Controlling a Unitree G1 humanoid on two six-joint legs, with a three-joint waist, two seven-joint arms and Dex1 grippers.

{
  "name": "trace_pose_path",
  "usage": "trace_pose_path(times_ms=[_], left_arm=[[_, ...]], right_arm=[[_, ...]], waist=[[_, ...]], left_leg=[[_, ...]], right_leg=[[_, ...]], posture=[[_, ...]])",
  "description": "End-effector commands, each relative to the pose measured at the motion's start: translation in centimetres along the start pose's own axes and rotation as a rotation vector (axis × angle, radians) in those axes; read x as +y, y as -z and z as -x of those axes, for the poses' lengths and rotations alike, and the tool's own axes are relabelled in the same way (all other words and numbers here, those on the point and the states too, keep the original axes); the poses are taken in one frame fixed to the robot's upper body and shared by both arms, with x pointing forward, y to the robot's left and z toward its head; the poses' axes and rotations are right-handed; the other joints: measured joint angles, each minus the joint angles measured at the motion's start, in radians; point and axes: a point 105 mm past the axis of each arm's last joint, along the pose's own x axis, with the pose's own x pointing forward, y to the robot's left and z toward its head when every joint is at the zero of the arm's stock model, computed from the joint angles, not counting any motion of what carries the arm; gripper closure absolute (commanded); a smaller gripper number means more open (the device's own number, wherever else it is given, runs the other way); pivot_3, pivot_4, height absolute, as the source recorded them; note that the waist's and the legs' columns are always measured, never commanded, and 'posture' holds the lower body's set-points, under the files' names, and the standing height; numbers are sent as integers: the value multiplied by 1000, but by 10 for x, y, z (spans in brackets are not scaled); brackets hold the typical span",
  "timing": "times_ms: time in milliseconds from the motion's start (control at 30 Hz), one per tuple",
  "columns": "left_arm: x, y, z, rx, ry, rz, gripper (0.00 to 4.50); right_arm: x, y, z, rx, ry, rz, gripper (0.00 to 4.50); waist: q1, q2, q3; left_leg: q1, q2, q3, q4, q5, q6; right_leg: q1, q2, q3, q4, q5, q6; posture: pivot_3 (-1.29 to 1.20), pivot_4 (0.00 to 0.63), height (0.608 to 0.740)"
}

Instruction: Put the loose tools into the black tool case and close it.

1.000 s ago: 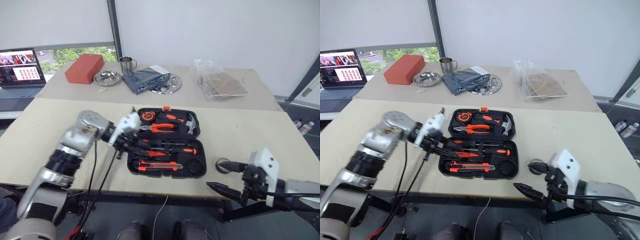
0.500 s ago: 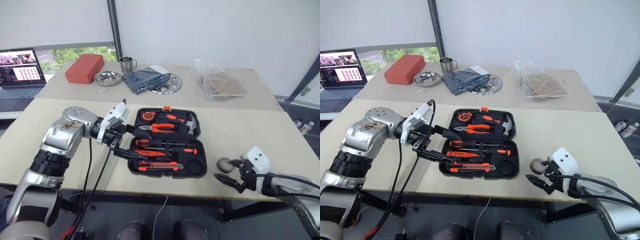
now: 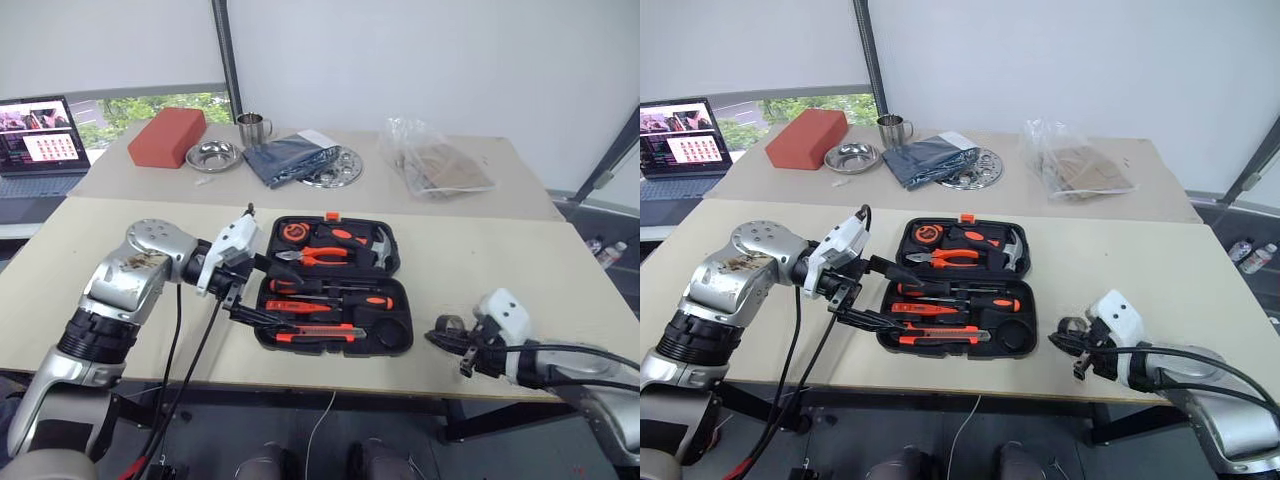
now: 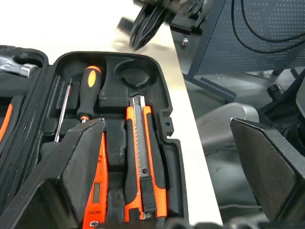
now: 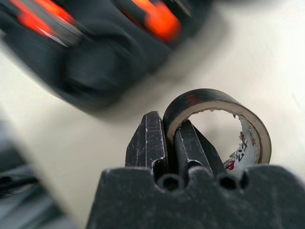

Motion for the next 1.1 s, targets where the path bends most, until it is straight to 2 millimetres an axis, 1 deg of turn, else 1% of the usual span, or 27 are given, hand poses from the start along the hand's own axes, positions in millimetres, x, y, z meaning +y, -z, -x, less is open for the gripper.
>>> trace_pose_path(times_ms=[33, 67, 167, 233, 300, 333, 367, 400, 467, 533, 567, 667, 700, 733, 767, 800, 833, 900, 933, 967, 1033, 1100], left_arm=[[-1, -6, 1, 13, -10, -62, 0], [-1, -6, 0, 13, -11, -64, 0], [1, -6, -1, 13, -15, -69, 0], [2, -6, -1, 14, -19, -71, 0], [3, -5, -1, 14, -26, -71, 0], [3, -4, 0, 15, -30, -70, 0], [3, -3, 1, 16, -33, -68, 0], [3, -3, 1, 17, -35, -67, 0], [3, 1, 3, 23, -47, -55, 0], [3, 4, 5, 28, -58, -45, 0], [4, 7, 7, 32, -76, -30, 0], [11, 21, 19, 52, -164, 25, 0], [16, 30, 28, 63, -222, 57, 0], [24, 41, 37, 79, -301, 81, 257], [29, 52, 46, 97, -366, 103, 520], [33, 62, 53, 119, -417, 120, 713], [36, 71, 57, 138, -451, 131, 1088], [40, 81, 62, 161, -488, 143, 1827], [42, 88, 63, 177, -503, 150, 2071], [43, 92, 62, 189, -509, 149, 2508], [43, 97, 54, 193, -486, 155, 3191], [42, 96, 40, 180, -437, 148, 3885]], right_arm=[[23, -22, -11, -16, -122, 88, 4452], [22, -23, -16, -8, -120, 102, 4452], [17, -12, -33, 79, -99, 114, 4452], [17, -5, -37, 132, -108, 129, 4452], [14, 0, -41, 171, -97, 158, 3661], [15, -2, -41, 167, -106, 156, 3430], [18, -5, -41, 156, -122, 152, 3035], [19, -7, -40, 147, -135, 149, 2794], [27, -18, -34, 102, -183, 125, 2108], [30, -26, -29, 67, -208, 97, 2108], [26, -31, -24, 45, -194, 76, 2108], [5, -39, -9, 9, -113, 39, 2108], [-11, -40, -5, -1, -41, 21, 2108], [-30, -40, 0, -17, 41, -2, 2333], [-45, -38, 3, -27, 99, -29, 2618], [-58, -34, 5, -20, 147, -27, 2803], [-66, -30, 5, -4, 177, -18, 3135], [-74, -24, 1, 23, 198, 9, 3798], [-77, -19, -4, 38, 196, 25, 4084], [-79, -16, -9, 50, 189, 40, 4478], [-81, -12, -21, 63, 169, 64, 4500], [-81, -11, -32, 70, 143, 96, 4500]], waist=[[1, 0, 0], [0, 0, 0], [0, 0, 0], [4, 0, 0], [7, 0, 0], [6, 0, 0], [5, 0, 0], [4, 0, 0], [4, 0, 0], [4, 0, 0], [4, 0, 0], [4, 0, 0], [4, 0, 0], [4, 0, 0], [3, 0, 0], [2, 0, 0], [1, 0, 0], [1, 0, 0], [1, 0, 0], [0, 0, 0], [0, 0, 0], [0, 0, 0]], left_leg=[[0, 0, 0, 0, 0, 0], [0, 0, 0, 0, 0, 0], [-1, -1, 0, 0, 0, 0], [-1, -1, 0, 0, 0, 0], [-3, -1, 0, 0, 0, 0], [-3, -2, 0, 0, 0, 0], [-3, -2, 1, 0, 0, 0], [-3, -2, 1, 0, 0, 0], [-3, -1, 1, 0, 0, 0], [-3, -1, 1, 0, 0, 0], [-3, -1, 1, 0, 0, 0], [-3, -1, 1, 0, 0, 0], [-2, -1, 1, 0, 0, 0], [-2, -1, 1, 0, 0, 0], [-2, -1, 1, 0, 0, 0], [-1, -1, 2, 0, 0, 0], [-1, -1, 2, 0, 0, 0], [-1, -1, 3, 0, 0, 0], [-1, -1, 3, 0, 0, 0], [-2, -1, 4, 0, 0, 0], [-3, -1, 6, -1, 0, 0], [-3, -1, 7, -1, 0, 0]], right_leg=[[0, 0, 0, 0, 0, 0], [0, 0, 0, 0, 0, 0], [-1, -1, -1, 0, 0, 0], [-1, -1, 0, 0, 0, -1], [-2, -1, -1, 0, 2, -4], [-3, -1, -1, 0, 2, -4], [-3, -1, -2, 0, 2, -3], [-3, -1, -2, 0, 2, -3], [-3, 0, -2, 0, 2, -3], [-3, 0, -2, 0, 2, -3], [-3, -1, -2, 0, 2, -4], [-3, -1, -2, 1, 2, -4], [-3, -1, -2, 1, 2, -4], [-3, -1, -2, 1, 2, -4], [-3, -1, -2, 1, 2, -3], [-3, -1, -2, 1, 2, -3], [-3, -1, -2, 1, 2, -3], [-4, -1, -2, 2, 2, -3], [-4, -1, -1, 2, 2, -4], [-5, -1, -1, 2, 3, -4], [-6, -1, -1, 3, 3, -4], [-6, -1, -1, 3, 3, -4]], posture=[[0, 150, 736], [0, 150, 736], [0, 150, 736], [0, 150, 736], [0, 150, 736], [0, 150, 736], [0, 150, 736], [0, 150, 736], [0, 150, 736], [0, 150, 736], [0, 150, 736], [0, 150, 736], [0, 150, 736], [0, 150, 736], [0, 150, 736], [0, 150, 736], [0, 150, 736], [0, 150, 736], [0, 150, 736], [0, 150, 736], [0, 150, 736], [0, 150, 736]])
